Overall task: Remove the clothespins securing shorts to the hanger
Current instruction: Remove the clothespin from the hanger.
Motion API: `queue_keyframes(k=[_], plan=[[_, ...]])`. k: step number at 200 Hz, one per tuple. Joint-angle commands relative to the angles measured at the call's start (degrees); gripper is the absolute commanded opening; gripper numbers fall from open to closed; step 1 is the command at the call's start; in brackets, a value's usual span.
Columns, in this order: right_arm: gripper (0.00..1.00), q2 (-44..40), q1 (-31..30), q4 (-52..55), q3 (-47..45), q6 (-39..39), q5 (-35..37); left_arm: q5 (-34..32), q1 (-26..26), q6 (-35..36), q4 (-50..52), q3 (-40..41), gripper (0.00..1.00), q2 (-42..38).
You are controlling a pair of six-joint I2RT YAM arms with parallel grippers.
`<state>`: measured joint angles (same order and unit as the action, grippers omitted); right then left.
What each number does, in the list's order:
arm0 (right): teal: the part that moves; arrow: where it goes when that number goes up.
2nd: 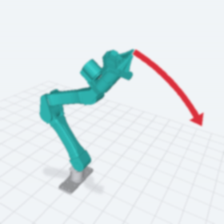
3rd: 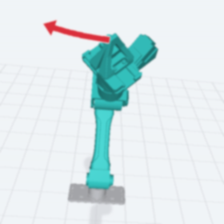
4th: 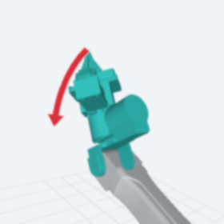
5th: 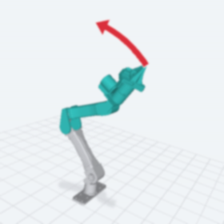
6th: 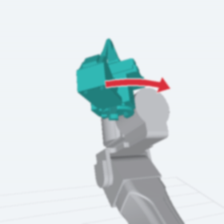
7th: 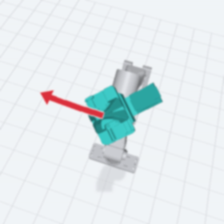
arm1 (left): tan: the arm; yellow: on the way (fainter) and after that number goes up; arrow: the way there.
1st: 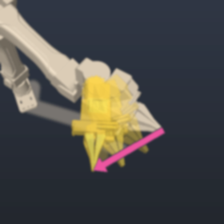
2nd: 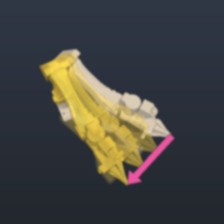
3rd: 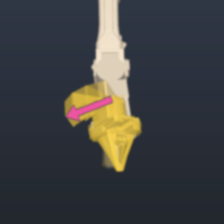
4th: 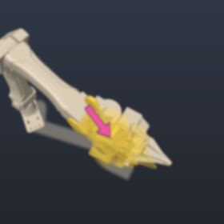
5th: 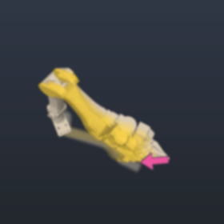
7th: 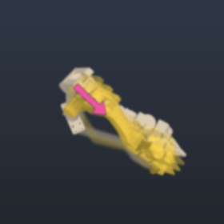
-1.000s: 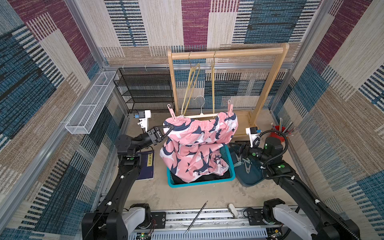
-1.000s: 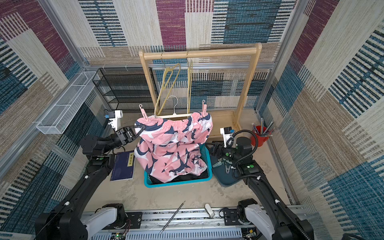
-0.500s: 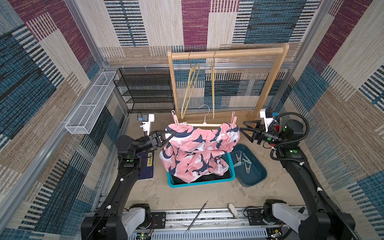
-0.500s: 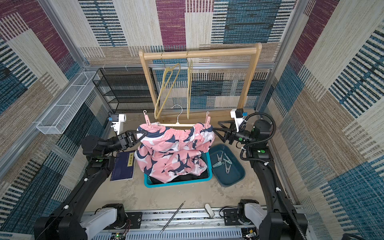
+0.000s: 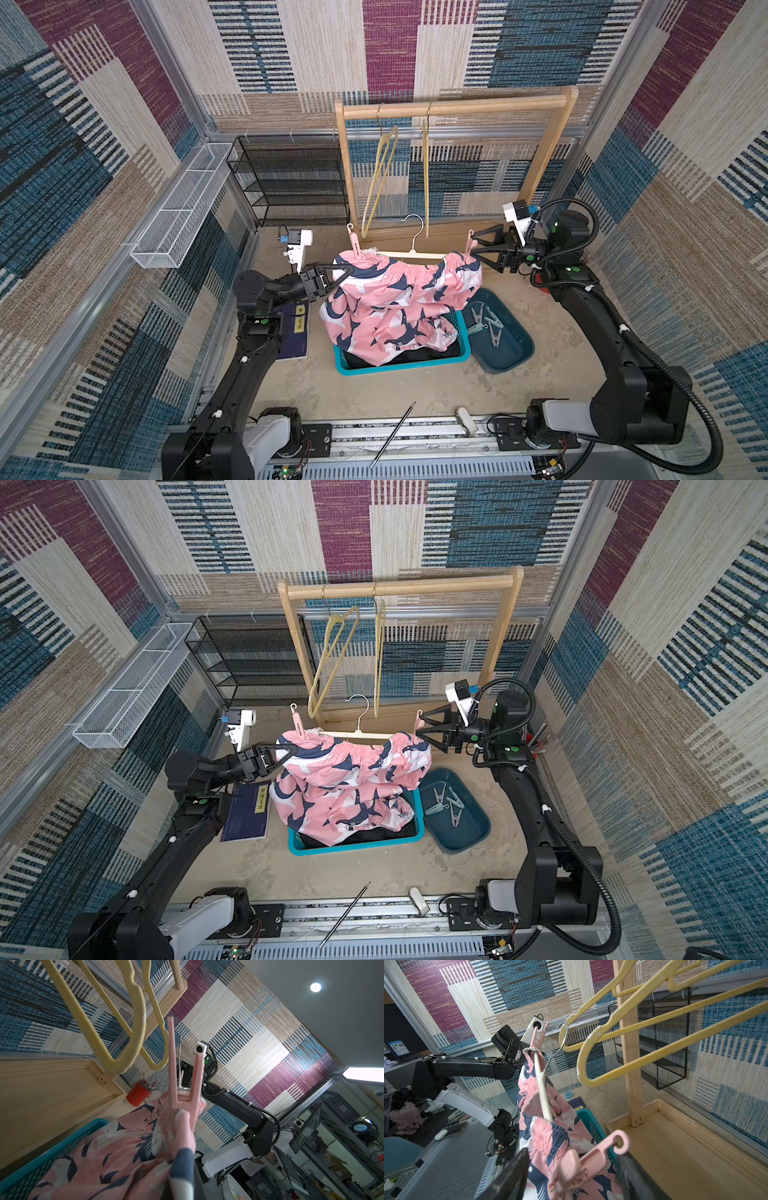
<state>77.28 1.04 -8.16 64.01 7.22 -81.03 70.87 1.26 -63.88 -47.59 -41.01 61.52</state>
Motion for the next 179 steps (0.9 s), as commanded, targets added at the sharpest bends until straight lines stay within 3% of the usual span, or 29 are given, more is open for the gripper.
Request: queue_keyframes(k=[1,51,121,162,179], plan=[[0.68,1.0,-0.6,0.5,1.4,-1.1,-2.1,0.3,0.2,0.6,-2.1,-0.4,0.0,0.4],[0.65,4.6,-2.7,1.1,4.0,-1.2,-4.3,0.4,0.5,0.7,-2.2,-0.6,0.0,0.6],[0.61,6.7,-3.4,0.5,3.8,-0.1,-1.1,0.5,0.6,1.3,-1.2,-1.2,0.0,0.7],[0.29,6.0,-3.4,-1.8,3.4,2.7,0.2,0.4,0.7,1.5,-1.3,-1.3,0.0,1.2],[0.21,4.9,-3.4,-4.0,2.6,4.8,1.8,0.4,0.9,1.5,-1.4,-1.3,0.0,1.5]])
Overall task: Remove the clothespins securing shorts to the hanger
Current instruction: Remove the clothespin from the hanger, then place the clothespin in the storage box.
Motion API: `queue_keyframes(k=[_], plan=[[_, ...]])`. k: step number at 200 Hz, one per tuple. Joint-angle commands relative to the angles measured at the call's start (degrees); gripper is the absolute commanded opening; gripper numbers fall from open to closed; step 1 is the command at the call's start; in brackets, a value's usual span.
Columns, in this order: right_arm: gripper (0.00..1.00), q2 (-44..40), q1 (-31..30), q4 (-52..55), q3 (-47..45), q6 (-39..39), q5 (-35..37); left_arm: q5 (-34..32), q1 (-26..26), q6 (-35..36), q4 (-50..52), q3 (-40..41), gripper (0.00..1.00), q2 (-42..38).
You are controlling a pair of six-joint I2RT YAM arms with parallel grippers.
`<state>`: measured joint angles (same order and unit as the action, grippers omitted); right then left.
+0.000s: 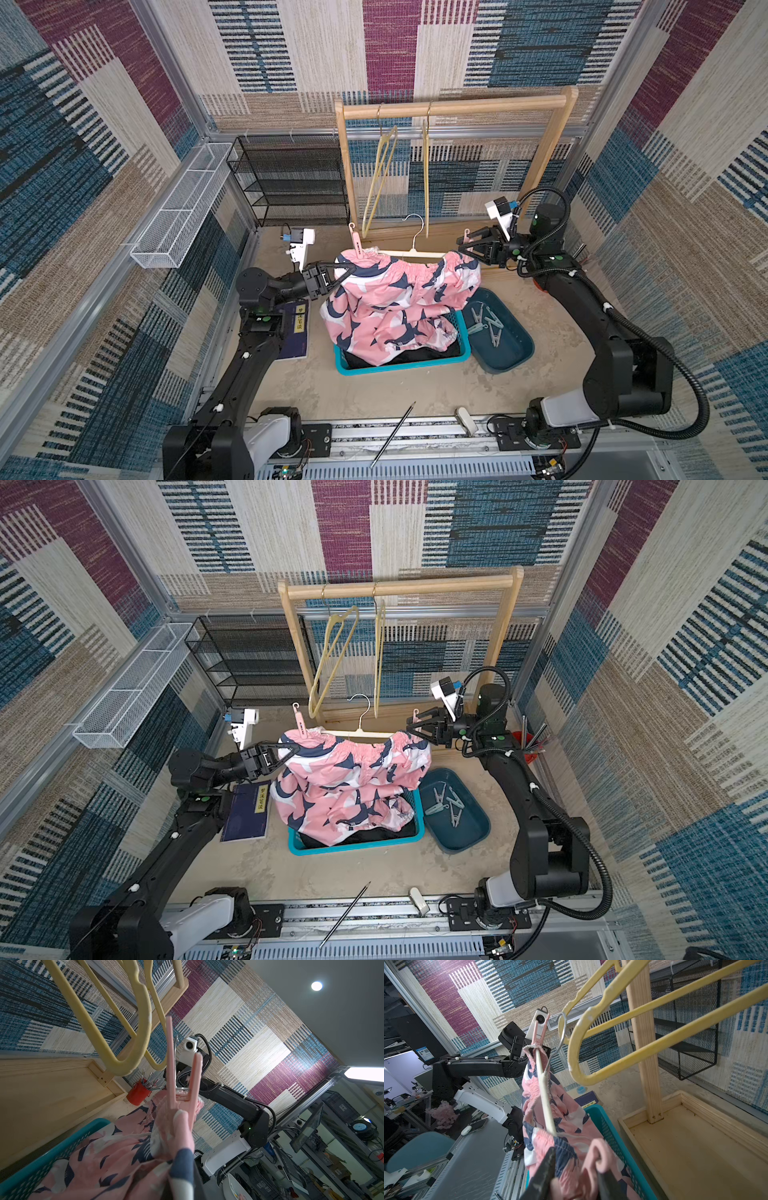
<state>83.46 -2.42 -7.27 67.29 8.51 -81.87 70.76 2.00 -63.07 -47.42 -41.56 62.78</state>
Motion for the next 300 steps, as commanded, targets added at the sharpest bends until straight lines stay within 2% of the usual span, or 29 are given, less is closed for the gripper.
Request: queue_keyframes(k=[1,46,68,90,123,138,166,207,270,286,300], plan=[[0.21,-1.3,0.0,-5.0,-0.8,3.6,2.8,0.5,0.1,0.7,-1.5,-0.7,0.0,0.2],[0.08,-4.2,0.0,-7.4,-2.3,8.9,8.2,0.5,0.5,1.6,-0.4,-0.5,0.0,0.3],[0.06,-5.7,0.1,-3.6,-1.6,10.0,14.4,0.5,0.6,2.8,1.5,-0.6,0.0,-0.1],[0.05,-8.0,0.2,3.7,0.0,9.2,24.6,0.4,0.9,4.5,4.0,-0.8,0.0,-0.8],[0.05,-10.6,0.2,21.7,2.2,4.9,47.7,0.1,0.9,7.5,8.3,-1.4,0.0,-2.1],[0.05,-11.4,0.2,26.9,0.5,4.1,53.3,0.0,0.9,8.6,9.8,-1.7,0.0,-2.4],[0.05,-13.2,0.2,29.8,-8.4,4.8,60.0,0.0,1.1,8.9,10.2,-1.9,0.0,-2.2],[0.06,-13.3,0.0,26.9,-21.4,8.5,60.7,0.0,1.4,9.5,10.2,-2.5,0.0,-1.4],[0.16,-10.2,-0.5,17.8,-31.5,12.6,58.3,-0.2,1.8,9.7,10.2,-2.5,0.0,-0.7],[0.24,-8.9,-0.7,17.3,-31.7,12.8,58.7,-0.3,1.9,9.5,10.2,-2.4,0.0,-0.7],[0.41,-8.3,-0.8,17.1,-31.6,12.8,59.1,-0.3,1.9,9.5,10.2,-2.4,0.0,-0.9]])
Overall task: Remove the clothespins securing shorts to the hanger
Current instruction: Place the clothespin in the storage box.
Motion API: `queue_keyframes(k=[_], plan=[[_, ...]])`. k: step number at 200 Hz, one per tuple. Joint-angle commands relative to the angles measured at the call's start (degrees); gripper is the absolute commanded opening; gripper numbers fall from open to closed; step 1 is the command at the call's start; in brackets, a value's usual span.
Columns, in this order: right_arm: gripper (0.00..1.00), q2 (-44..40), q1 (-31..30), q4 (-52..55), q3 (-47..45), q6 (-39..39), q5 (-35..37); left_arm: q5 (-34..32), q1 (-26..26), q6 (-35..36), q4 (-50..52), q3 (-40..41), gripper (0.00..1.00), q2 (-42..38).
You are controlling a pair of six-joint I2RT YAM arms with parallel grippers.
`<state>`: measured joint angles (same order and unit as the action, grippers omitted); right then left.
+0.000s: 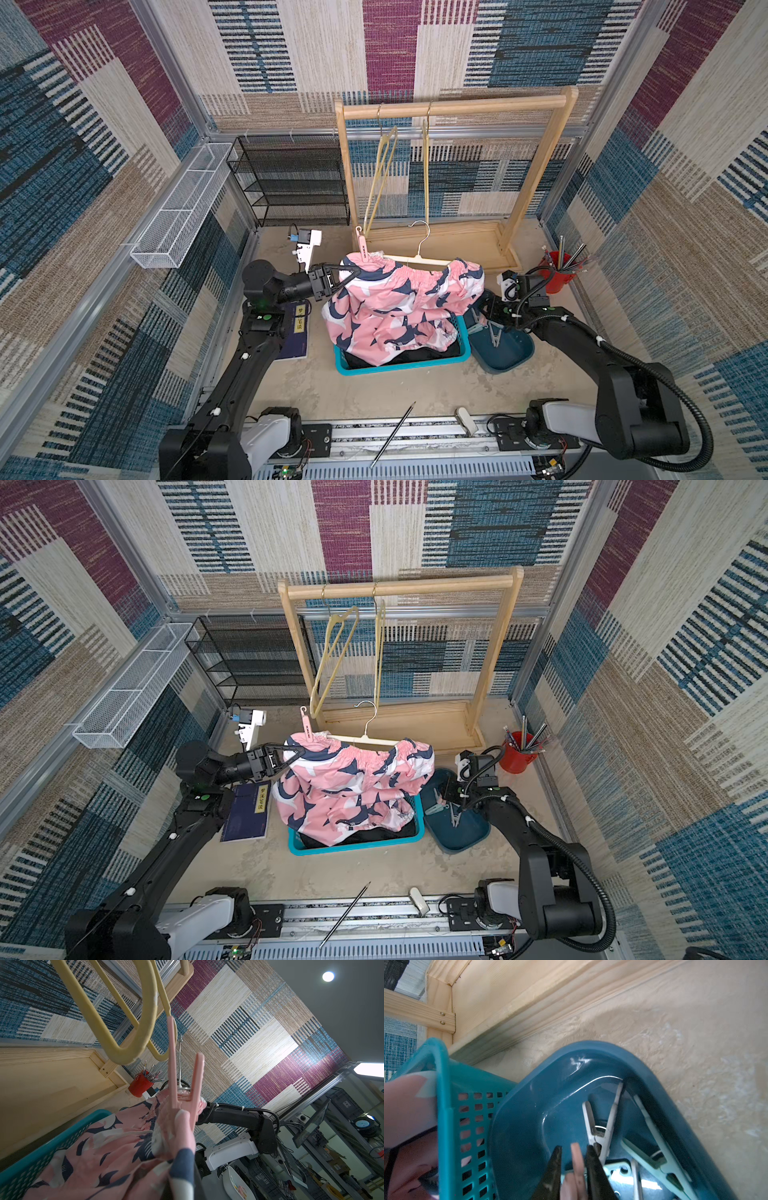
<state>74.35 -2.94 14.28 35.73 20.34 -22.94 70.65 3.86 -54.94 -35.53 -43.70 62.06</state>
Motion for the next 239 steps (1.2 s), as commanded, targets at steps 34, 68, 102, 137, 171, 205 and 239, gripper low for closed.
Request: queue_keyframes(k=[34,68,102,137,171,205,239], plan=[[0.58,-0.2,-0.3,-2.9,1.1,0.4,1.7,-0.2,0.1,1.4,-1.7,-0.2,0.0,-0.1],[0.59,-5.5,-0.2,-4.9,1.8,-0.2,-1.0,0.1,0.1,1.4,-1.7,-0.3,0.0,-0.1],[0.6,-8.1,2.9,-7.3,6.6,-2.4,-10.8,1.3,0.2,1.3,-1.6,-0.9,0.0,-0.2],[0.6,-13.7,7.2,-8.0,16.0,-5.9,-15.4,2.5,0.2,2.3,-0.2,-1.0,0.0,-1.7],[0.62,-10.1,7.2,-7.0,27.2,-10.1,-33.3,2.4,0.3,3.3,2.2,-1.1,0.0,-2.6],[0.64,-6.3,4.1,-3.1,32.0,-16.3,-43.8,2.6,0.6,3.3,2.2,-1.2,0.0,-2.1],[0.65,-4.3,-0.8,-0.9,32.6,-21.1,-48.0,2.3,1.2,3.5,2.2,-1.7,0.0,-1.9]])
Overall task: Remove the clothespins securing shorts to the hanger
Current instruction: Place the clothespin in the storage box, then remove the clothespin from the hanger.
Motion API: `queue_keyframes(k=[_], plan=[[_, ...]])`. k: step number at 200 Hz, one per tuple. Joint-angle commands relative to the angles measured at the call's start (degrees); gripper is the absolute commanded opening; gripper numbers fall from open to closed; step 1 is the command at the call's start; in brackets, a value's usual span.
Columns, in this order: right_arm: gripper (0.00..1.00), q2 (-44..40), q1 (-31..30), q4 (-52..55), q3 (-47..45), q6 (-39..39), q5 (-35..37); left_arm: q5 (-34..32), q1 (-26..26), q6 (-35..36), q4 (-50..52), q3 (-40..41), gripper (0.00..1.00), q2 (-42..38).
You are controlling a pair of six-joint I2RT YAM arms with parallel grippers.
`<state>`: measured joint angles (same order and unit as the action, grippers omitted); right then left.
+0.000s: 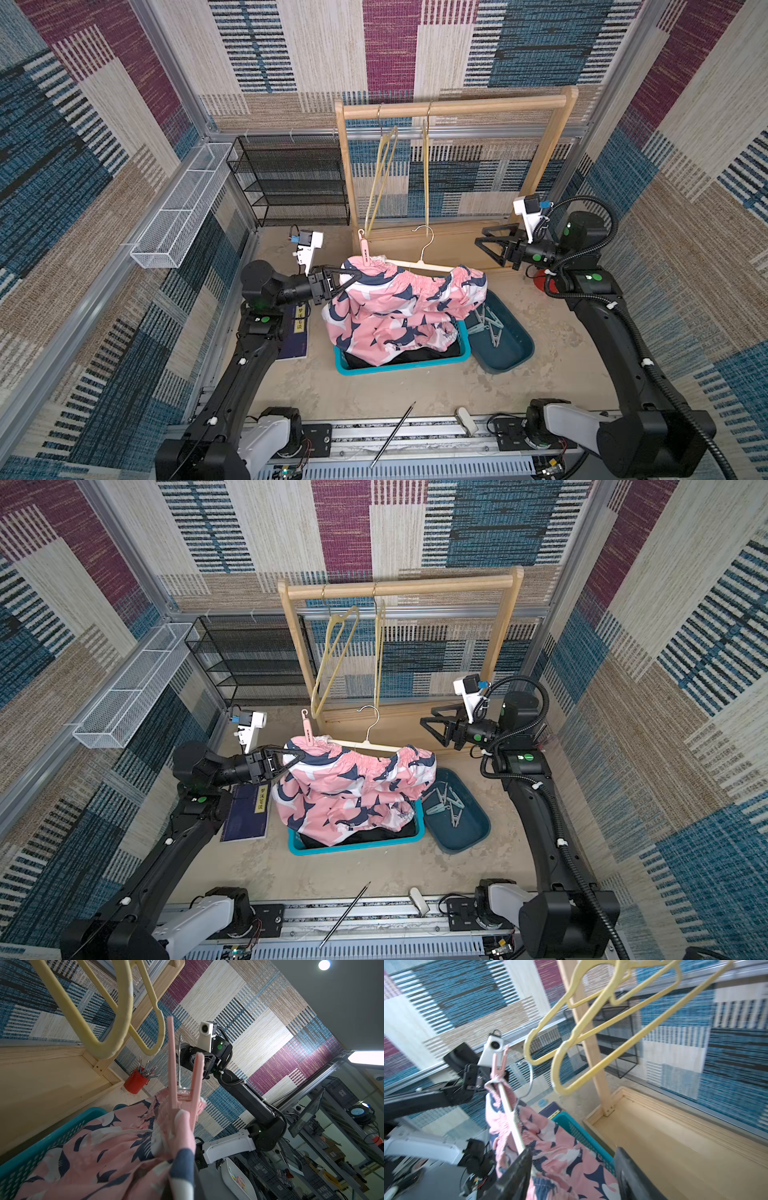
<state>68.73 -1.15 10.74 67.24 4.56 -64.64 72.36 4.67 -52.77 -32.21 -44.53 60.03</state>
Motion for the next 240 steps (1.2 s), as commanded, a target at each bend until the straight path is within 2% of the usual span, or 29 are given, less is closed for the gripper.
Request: queue_keyframes(k=[1,72,175,191,216,240], plan=[[0.65,1.5,-2.7,2.7,1.1,-5.4,-6.3,0.6,0.4,1.3,-1.2,-0.9,0.0,0.3],[0.65,10.5,-13.6,8.3,6.4,-11.9,-7.4,-0.4,1.7,1.4,-1.1,-1.4,0.0,1.2],[0.61,18.0,-21.0,11.5,10.4,-14.4,-7.3,-1.2,2.3,1.5,-1.2,-1.3,0.0,1.4],[0.54,18.4,-21.3,11.8,10.7,-14.6,-7.5,-1.2,2.4,1.5,-1.1,-1.3,0.0,1.3],[0.29,18.3,-21.3,10.8,10.4,-13.9,-6.3,-1.3,2.4,1.9,-0.5,-1.3,0.0,1.2],[0.16,17.8,-21.3,10.9,10.6,-14.0,-5.6,-1.5,2.5,2.1,-0.2,-1.3,0.0,1.1]])
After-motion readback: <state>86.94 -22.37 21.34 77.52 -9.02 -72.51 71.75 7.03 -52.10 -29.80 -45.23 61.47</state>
